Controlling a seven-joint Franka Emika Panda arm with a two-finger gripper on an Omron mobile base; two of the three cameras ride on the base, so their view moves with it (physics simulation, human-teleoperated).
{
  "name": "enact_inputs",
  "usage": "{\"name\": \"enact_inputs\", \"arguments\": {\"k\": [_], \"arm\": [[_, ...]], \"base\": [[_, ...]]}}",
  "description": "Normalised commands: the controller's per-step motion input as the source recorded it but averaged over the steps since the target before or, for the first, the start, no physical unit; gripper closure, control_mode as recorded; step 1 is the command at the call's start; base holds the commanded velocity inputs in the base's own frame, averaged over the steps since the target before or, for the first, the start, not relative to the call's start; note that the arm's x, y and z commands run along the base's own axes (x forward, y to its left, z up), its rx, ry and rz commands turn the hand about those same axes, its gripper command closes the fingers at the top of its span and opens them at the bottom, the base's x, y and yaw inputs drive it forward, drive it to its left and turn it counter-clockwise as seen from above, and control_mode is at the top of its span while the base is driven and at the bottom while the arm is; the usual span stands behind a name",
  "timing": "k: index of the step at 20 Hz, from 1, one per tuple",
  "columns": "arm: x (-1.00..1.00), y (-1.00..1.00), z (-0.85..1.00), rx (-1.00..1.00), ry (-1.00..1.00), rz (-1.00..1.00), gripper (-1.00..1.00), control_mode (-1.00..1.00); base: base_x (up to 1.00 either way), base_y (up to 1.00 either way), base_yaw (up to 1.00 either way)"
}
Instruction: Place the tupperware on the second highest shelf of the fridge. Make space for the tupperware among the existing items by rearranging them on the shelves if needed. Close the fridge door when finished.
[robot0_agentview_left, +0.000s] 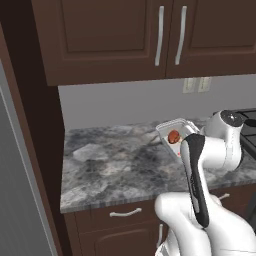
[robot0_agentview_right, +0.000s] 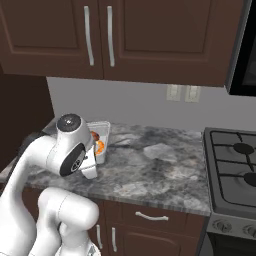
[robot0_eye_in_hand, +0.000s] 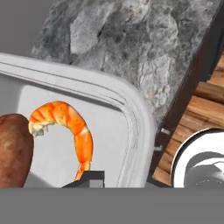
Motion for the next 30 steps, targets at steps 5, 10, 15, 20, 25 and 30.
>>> {"name": "enact_inputs", "arguments": {"k": [5,10,15,20,25,30], "arm": [[-0.52,0.0,0.94,0.0,0.0,0.02,1.0,-1.0],[-0.12,-0.02,0.58,0.0,0.0,0.0,1.0,-1.0],[0.0,0.0,0.0,0.0,0.0,0.0,1.0,1.0],[0.0,0.0,0.0,0.0,0.0,0.0,1.0,1.0],[0.0,0.0,0.0,0.0,0.0,0.0,1.0,1.0],[0.0,0.0,0.0,0.0,0.0,0.0,1.0,1.0]], "base": [[0.0,0.0,0.0],[0.0,0.0,0.0],[-0.23,0.0,0.02],[-1.0,0.03,0.35],[-0.99,0.0,0.63],[-1.0,0.0,0.71]]}}
